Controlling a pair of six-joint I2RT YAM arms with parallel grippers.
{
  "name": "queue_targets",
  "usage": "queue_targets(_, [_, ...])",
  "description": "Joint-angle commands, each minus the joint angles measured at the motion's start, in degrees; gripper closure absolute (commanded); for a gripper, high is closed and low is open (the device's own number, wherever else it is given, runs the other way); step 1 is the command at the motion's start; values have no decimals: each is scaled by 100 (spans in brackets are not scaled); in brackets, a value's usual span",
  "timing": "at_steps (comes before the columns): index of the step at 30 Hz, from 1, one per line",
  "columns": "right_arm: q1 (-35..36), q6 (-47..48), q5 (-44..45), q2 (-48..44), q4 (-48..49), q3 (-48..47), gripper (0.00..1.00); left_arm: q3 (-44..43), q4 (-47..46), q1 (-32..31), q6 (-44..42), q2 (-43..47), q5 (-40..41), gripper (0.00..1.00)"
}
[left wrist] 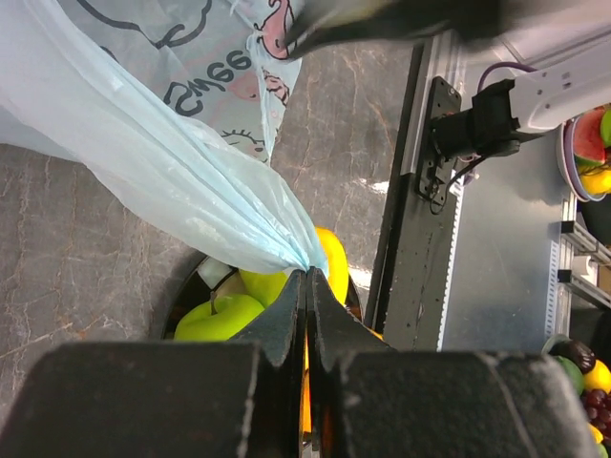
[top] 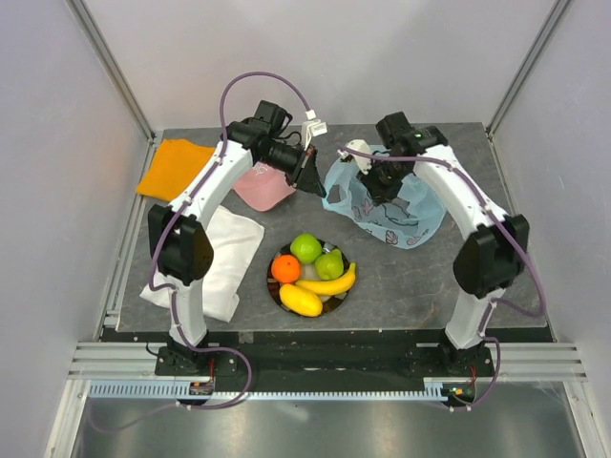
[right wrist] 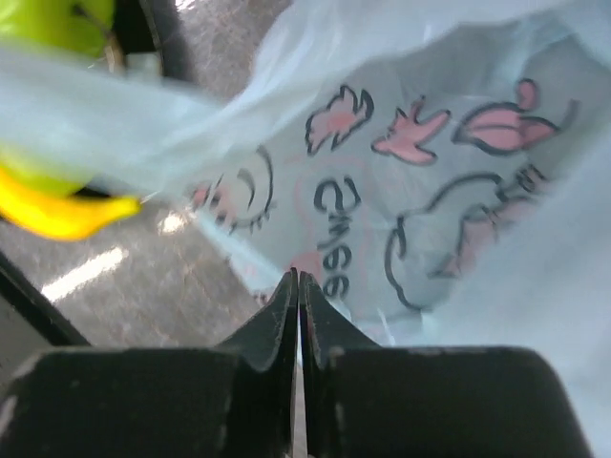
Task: Take the fake fruits out of the plastic bag
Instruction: Adjust the plastic bag at the center of the board.
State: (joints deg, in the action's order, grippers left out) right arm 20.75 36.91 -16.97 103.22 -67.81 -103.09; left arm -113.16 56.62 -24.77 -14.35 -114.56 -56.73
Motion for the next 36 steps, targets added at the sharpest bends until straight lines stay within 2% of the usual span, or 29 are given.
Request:
queue_targets(1, [69,-542,-1,619,1029,236,97,-39,-81,-106,195,215,-154,99])
queue_targets(4, [61,-702,237,953,1392,158,100,-74,-90,-159,222,180,-233,99])
queue_targets(10, [-264,-1623,1661,1401,2718,176,100,-4,-63,-203,213,294,-400,98])
queue_targets(15, [-984,-2230,2653,2078,2738,-448,100,172,-46,-212,178,557,-716,98])
queue_targets(19, [-1564,-2223,2761,2001,2800,-406,100,312,-46,-230,134,716,-927,99])
queue_targets(21, [-1749,-2223,2586,1852,2765,-309,64,348,-46,-291,117,751,-980,98])
queue_targets(22, [-1898,-2223,2376,1790,2738,-187,56,391,-46,-317,90,777,-980,99])
queue_targets(27, [-2049,-2354,2163,1509,2711,183,54,479,-11,-484,-6,830,-1007,98])
queue_targets(30, [-2058,-2425,2181,1456,2738,307,49,558,33,-563,-94,874,-954,98])
queue_targets(34, [-2058,-2504,2014,1061,2397,333,52,725,296,-792,-454,1015,-375,99])
queue_targets(36, [-2058,-2329,1716,405,2238,569,55,769,306,-845,-499,1094,-269,98])
